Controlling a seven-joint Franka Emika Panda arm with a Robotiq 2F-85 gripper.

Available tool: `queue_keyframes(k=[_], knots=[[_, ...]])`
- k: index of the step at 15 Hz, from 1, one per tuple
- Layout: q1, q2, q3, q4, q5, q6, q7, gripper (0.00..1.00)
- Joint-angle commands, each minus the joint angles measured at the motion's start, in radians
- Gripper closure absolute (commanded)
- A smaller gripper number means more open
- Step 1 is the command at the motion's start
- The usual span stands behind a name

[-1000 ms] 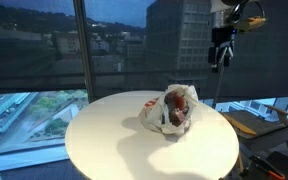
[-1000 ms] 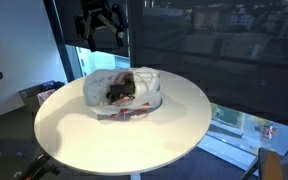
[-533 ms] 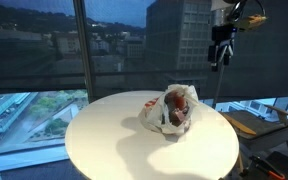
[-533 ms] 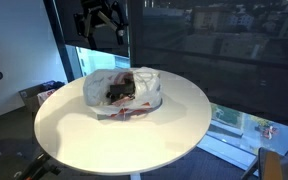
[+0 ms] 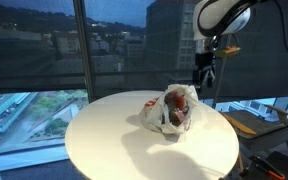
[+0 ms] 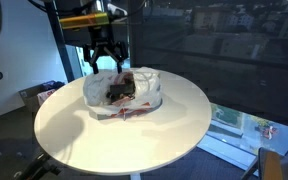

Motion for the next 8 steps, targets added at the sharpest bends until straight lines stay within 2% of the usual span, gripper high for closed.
queue_keyframes(k=[1, 4, 8], knots=[[0.025, 0.264, -0.013, 0.13, 0.135, 0.075, -0.095, 0.0], [0.02, 0.459, 0.025, 0.255, 0.288, 0.162, -0.211, 0.0], [0.014, 0.606, 0.05, 0.38, 0.283, 0.21, -0.19, 0.0]])
